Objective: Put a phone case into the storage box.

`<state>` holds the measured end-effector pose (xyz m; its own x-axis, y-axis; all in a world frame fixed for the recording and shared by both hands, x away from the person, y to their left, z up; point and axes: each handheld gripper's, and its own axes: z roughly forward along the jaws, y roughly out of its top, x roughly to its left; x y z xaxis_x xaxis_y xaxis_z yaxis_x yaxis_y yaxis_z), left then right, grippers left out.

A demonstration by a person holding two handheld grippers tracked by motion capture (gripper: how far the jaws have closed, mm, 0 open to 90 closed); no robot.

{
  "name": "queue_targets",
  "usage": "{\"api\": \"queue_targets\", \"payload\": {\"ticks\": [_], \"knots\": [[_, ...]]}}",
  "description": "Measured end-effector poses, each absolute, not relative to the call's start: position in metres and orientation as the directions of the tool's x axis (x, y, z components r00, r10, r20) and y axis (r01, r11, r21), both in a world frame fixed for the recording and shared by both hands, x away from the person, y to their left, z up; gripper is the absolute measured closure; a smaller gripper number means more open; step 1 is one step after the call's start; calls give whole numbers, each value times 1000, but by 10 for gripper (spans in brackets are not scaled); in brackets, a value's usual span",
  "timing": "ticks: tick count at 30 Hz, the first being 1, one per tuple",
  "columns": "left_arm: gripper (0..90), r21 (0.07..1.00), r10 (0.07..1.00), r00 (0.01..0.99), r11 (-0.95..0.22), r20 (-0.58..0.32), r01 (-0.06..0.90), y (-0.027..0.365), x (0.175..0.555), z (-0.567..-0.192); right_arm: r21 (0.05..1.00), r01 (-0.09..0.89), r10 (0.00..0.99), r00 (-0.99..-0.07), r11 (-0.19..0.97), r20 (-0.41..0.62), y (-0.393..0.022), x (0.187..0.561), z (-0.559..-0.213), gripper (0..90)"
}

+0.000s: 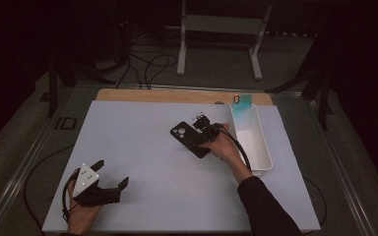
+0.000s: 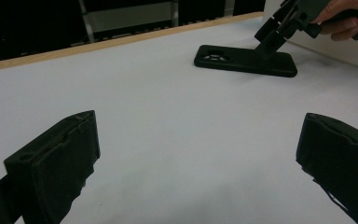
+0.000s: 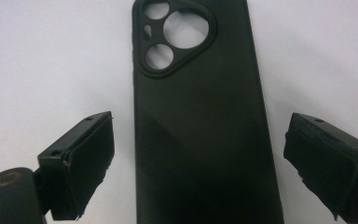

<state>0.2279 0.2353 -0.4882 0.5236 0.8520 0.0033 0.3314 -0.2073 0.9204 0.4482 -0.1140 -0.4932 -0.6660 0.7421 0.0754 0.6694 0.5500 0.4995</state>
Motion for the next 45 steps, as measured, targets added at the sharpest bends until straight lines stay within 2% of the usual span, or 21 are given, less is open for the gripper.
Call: {"api": "queue_targets", "payload": {"ticks": [26, 45], "knots": [[1, 920, 852, 524, -208, 4, 331, 235, 228, -488, 415, 686, 746, -665, 597, 26, -112, 446, -510, 90], [1, 918, 852, 524, -214, 8, 333, 234, 228, -489, 379, 680, 733, -681, 628, 7, -106, 432, -506, 155]]}}
